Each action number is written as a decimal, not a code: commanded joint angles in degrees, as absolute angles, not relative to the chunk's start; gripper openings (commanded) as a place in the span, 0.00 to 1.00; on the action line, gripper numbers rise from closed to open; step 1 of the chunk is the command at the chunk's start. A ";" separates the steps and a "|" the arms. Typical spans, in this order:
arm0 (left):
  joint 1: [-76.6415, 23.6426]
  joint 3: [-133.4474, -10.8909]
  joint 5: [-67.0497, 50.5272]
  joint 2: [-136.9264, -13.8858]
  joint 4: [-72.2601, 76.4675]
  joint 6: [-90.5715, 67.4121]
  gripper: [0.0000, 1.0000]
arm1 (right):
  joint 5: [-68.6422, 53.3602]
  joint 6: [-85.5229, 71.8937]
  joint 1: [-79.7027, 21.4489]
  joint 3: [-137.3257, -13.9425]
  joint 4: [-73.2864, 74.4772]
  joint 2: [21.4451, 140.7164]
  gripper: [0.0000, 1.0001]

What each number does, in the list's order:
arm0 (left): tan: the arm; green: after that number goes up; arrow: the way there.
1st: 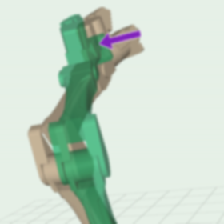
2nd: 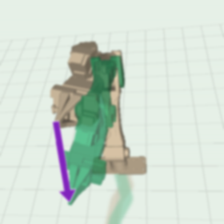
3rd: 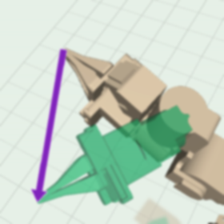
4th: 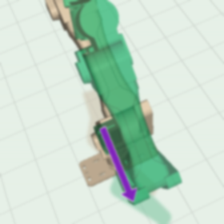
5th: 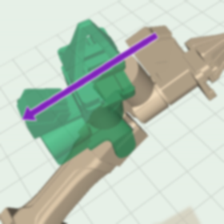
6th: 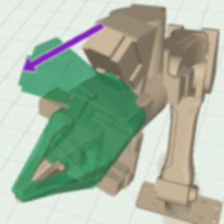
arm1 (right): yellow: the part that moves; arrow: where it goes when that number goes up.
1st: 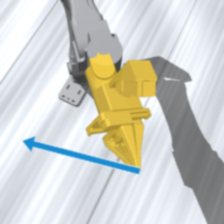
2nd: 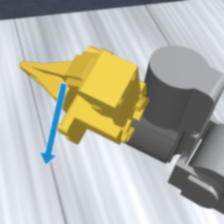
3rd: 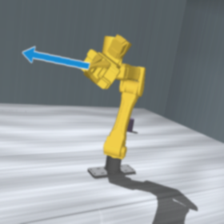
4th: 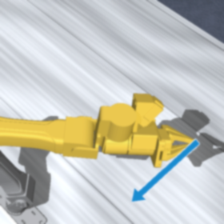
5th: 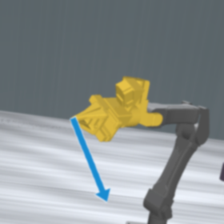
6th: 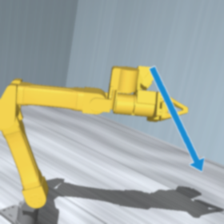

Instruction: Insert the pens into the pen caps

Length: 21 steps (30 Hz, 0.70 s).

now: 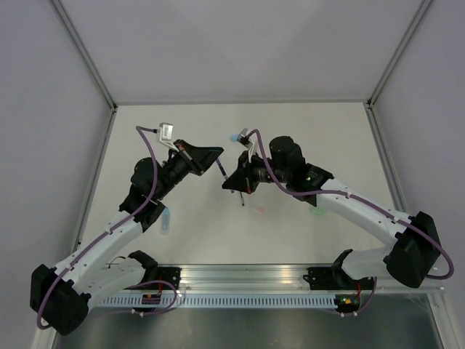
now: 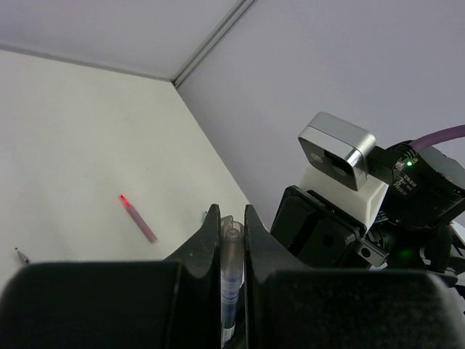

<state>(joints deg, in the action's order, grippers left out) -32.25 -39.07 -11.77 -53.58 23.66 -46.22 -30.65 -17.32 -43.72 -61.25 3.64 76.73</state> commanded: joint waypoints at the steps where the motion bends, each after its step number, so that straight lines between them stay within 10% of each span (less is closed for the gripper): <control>1: -36.04 -41.04 -25.49 -55.19 3.62 -46.41 0.02 | -20.56 -23.81 -39.81 -61.44 -17.50 74.97 0.00; 9: -34.10 -46.66 -19.78 -60.81 -3.33 -43.95 0.02 | -20.48 -26.10 -39.81 -56.60 -13.54 73.57 0.33; 21: -27.52 -53.25 -15.56 -74.52 -9.49 -36.31 0.02 | -15.48 -27.77 -39.90 -48.70 -0.18 60.59 0.48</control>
